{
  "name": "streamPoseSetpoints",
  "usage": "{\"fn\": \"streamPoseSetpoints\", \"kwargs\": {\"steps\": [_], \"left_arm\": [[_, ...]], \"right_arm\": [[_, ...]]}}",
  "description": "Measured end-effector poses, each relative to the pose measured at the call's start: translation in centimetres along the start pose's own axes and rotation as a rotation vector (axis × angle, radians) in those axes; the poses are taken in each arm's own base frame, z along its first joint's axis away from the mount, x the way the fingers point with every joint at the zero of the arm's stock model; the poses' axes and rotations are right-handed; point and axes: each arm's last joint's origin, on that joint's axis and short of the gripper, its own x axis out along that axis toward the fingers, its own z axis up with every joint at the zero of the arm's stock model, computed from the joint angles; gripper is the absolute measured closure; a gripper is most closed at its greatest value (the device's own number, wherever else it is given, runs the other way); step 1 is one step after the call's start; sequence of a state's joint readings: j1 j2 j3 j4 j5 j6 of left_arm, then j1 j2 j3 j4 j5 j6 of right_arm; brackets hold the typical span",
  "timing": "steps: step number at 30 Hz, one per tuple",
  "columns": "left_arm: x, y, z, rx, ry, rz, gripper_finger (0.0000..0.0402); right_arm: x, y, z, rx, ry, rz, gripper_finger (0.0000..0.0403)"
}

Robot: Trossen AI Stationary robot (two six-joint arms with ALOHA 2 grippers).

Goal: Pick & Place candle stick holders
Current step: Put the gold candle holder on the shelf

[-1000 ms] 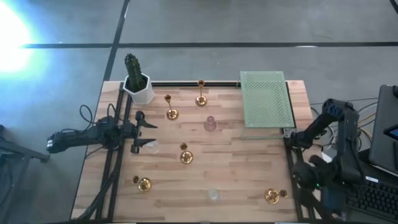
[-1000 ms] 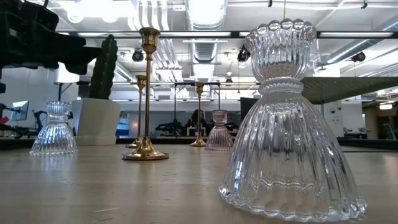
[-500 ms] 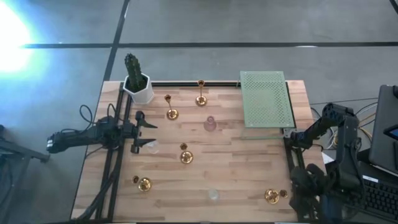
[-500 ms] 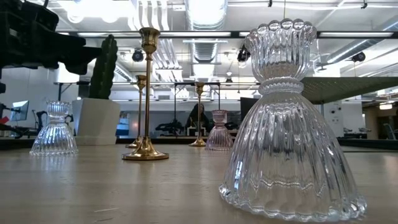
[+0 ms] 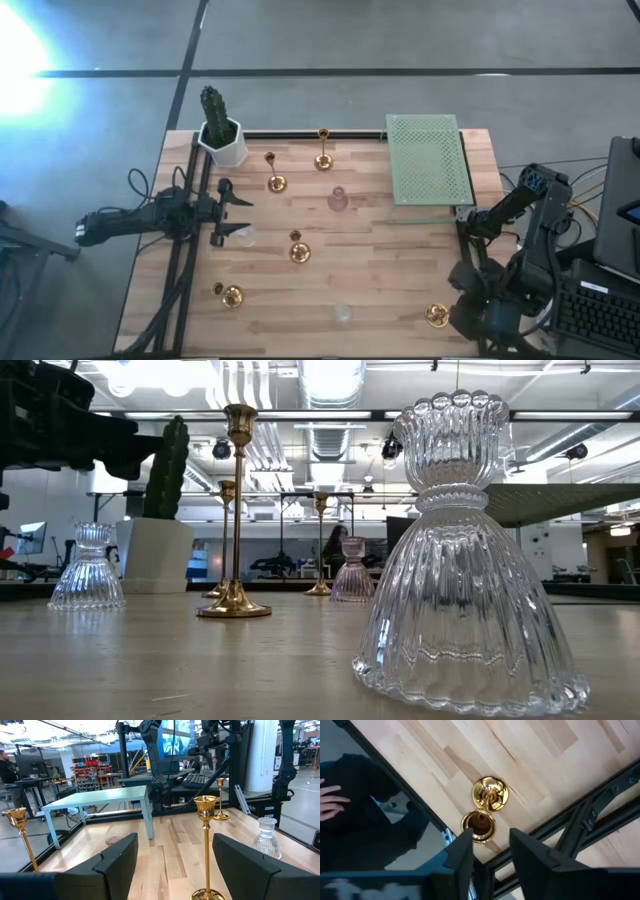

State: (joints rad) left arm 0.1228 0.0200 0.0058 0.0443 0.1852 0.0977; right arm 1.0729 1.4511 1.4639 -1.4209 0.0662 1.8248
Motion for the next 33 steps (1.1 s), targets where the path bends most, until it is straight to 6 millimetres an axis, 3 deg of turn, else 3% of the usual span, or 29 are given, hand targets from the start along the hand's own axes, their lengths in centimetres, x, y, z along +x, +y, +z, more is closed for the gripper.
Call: {"fn": "streamPoseSetpoints", "kwargs": {"steps": [5,12,33], "left_arm": [[0.0,0.0,0.0,0.0,0.0,0.0,0.014],[0.0,0.0,0.0,0.0,0.001,-0.001,0.014],[0.0,0.0,0.0,0.0,0.001,0.0,0.014]], "right_arm": [[0.6,0.4,-0.2,0.019,0.019,-0.018,0.0238],[1.8,1.2,-0.5,-0.002,0.027,-0.055,0.0228],[3.7,1.5,-0.8,-0.025,0.006,-0.143,0.0277]]}}
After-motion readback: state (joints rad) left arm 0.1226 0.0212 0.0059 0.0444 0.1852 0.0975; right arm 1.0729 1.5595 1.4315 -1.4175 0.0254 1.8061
